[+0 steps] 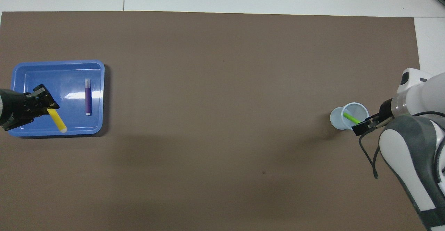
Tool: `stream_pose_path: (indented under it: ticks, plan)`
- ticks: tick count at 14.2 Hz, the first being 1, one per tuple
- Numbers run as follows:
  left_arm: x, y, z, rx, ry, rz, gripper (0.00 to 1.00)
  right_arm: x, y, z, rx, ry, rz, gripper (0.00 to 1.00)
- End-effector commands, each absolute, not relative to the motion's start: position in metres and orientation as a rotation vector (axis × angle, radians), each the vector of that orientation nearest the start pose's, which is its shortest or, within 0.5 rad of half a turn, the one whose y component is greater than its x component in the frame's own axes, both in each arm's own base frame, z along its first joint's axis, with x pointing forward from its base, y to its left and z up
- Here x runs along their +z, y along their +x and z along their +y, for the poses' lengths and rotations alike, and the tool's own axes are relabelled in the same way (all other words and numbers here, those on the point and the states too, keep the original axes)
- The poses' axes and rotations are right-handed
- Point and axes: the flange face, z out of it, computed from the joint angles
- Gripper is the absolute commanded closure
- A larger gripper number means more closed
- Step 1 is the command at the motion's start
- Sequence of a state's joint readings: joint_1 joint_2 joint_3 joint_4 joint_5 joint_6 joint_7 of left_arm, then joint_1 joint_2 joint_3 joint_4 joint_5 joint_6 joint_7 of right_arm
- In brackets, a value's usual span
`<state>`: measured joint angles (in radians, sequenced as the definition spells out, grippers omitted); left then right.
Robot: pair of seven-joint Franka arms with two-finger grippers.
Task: Right arm passes pens to left for tray arrangement
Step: 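Lower the yellow pen into the blue tray with the left gripper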
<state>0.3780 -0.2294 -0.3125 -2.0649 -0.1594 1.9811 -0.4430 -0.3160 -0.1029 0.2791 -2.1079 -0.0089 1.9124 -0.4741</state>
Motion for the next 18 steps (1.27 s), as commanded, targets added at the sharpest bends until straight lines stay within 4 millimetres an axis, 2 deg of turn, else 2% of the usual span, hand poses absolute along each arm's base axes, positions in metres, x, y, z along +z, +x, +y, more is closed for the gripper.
stream_pose_path:
  ticks: [1,2,4,7,10,11,14,15,16,18]
  plan:
    - [0.540,0.491,0.037,-0.203,-3.139,-0.644,1.00,0.449,0.494,-0.019,0.156,-3.091,-0.755,0.05]
    - [0.538,0.490,0.046,-0.203,-3.150,-0.549,1.00,0.446,0.492,-0.021,0.162,-3.088,-0.764,0.10]
    - [0.538,0.490,0.051,-0.211,-3.159,-0.439,1.00,0.441,0.491,-0.033,0.144,-3.098,-0.731,0.11]
    - [0.524,0.494,0.063,-0.240,-3.134,-0.323,1.00,0.434,0.495,-0.036,0.065,-3.113,-0.742,0.14]
    - [0.490,0.510,0.073,-0.256,-3.132,-0.279,1.00,0.423,0.497,-0.046,0.028,-3.124,-0.713,0.15]
    - [0.480,0.515,0.077,-0.254,-3.127,-0.246,1.00,0.420,0.496,-0.046,0.023,-3.125,-0.714,0.21]
    - [0.446,0.536,0.086,-0.278,-3.130,-0.190,1.00,0.404,0.488,-0.058,0.072,-3.119,-0.677,0.23]
    - [0.436,0.541,0.090,-0.291,-3.133,-0.184,1.00,0.402,0.487,-0.059,0.076,-3.123,-0.653,0.24]
    - [0.426,0.547,0.090,-0.306,-3.134,-0.176,1.00,0.401,0.487,-0.060,0.079,-3.122,-0.647,0.30]
    - [0.412,0.554,0.093,-0.323,-3.132,-0.163,1.00,0.398,0.486,-0.065,0.087,-3.122,-0.621,0.32]
